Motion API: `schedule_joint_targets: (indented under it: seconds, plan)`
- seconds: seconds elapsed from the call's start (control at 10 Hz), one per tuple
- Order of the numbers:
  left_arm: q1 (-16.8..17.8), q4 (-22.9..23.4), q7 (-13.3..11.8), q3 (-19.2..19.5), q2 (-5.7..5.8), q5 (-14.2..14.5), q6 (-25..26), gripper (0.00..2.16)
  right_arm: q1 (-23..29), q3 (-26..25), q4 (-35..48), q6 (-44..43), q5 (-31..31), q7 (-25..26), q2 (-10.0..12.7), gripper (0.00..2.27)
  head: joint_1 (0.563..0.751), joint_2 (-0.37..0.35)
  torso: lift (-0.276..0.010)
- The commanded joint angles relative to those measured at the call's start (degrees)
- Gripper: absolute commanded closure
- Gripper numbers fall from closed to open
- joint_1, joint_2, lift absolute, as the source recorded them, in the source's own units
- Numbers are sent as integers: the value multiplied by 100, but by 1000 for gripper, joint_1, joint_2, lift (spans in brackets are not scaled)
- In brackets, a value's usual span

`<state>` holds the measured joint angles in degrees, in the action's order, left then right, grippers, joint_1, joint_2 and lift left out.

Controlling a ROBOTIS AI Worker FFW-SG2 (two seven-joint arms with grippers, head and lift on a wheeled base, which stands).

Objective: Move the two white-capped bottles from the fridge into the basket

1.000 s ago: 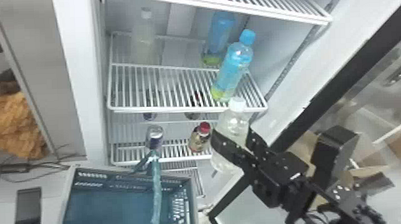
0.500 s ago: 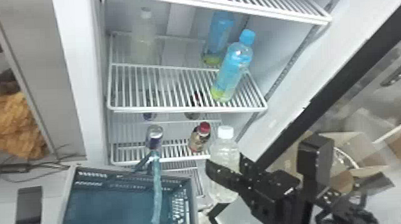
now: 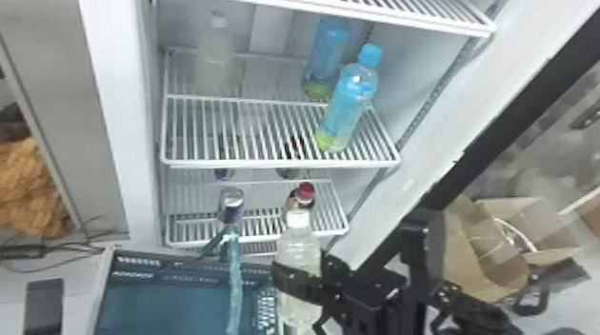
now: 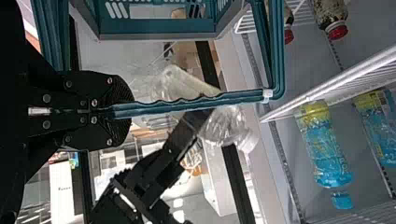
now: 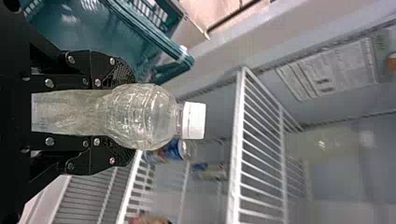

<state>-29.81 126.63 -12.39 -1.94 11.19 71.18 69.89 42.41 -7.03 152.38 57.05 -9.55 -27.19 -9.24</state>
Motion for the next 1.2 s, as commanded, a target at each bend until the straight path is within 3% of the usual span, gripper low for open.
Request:
schedule_joint_targets:
  seconds: [0.0, 0.6, 0.8, 0.9, 1.1]
  plan:
    - [0, 0, 0, 0, -2, 0, 0, 1193, -276, 109, -325, 187, -96, -138, -87, 917, 695, -350, 0]
    - [0, -14, 0, 11, -2, 0, 0, 1194, -881, 292, -1056, 609, -268, -560, -175, 886, 695, -350, 0]
    - [0, -14, 0, 11, -2, 0, 0, 1193, -881, 292, -1084, 609, -268, -560, -175, 288, 695, -350, 0]
    - [0, -14, 0, 11, -2, 0, -14, 1193, -867, 292, -1084, 553, -256, -560, -175, 116, 695, -350, 0]
    - [-14, -14, 0, 23, -2, 12, -14, 1193, -867, 280, -1113, 356, -245, -568, -175, 110, 695, -350, 0]
